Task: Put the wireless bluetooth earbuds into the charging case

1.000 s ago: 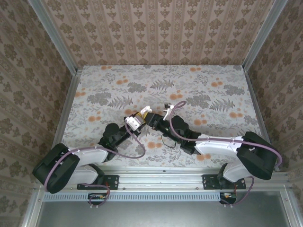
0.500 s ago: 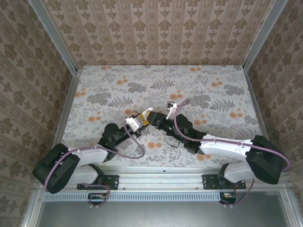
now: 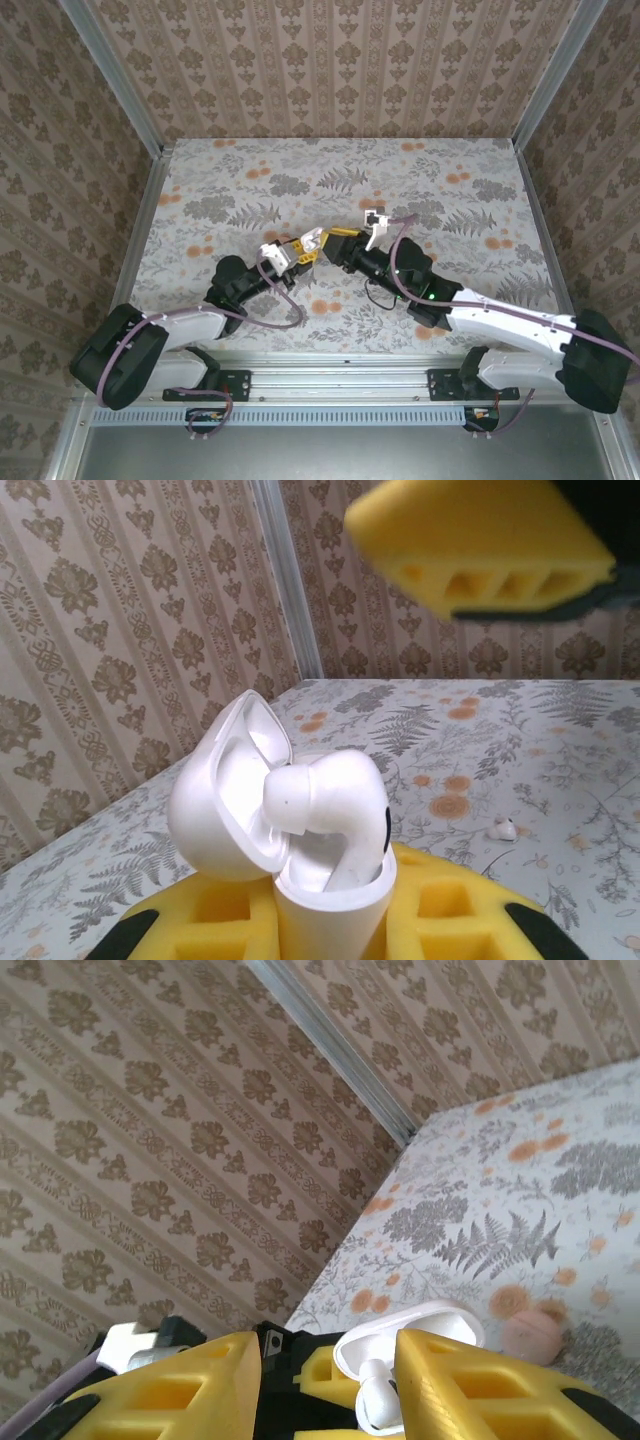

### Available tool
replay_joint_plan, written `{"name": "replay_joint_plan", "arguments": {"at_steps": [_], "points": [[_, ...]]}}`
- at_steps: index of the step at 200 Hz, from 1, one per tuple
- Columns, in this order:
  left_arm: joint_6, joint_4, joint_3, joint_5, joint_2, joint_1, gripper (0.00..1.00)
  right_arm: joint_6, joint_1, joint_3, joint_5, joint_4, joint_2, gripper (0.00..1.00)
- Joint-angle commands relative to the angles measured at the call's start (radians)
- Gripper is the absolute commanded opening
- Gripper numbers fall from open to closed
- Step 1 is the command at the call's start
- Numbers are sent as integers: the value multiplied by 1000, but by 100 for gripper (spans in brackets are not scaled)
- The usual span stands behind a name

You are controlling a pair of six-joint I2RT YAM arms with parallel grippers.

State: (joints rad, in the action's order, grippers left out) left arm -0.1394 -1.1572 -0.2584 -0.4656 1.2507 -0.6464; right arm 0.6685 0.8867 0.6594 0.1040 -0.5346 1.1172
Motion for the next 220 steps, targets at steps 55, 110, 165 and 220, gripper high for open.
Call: {"name": "replay_joint_plan", "arguments": {"at_steps": [55, 110, 165, 220], "points": [[89, 47, -66, -229, 1, 40, 0, -881, -193, 9, -484, 280, -143, 42], [92, 105, -94, -291, 4, 44, 0, -1520, -244, 163, -661, 662, -75, 44], [75, 156, -106, -316, 4, 47, 0, -1833, -236, 361, -645, 891, 53, 43], [67, 169, -107, -317, 2, 47, 0, -1915, -227, 477, -659, 975, 160, 37]]}}
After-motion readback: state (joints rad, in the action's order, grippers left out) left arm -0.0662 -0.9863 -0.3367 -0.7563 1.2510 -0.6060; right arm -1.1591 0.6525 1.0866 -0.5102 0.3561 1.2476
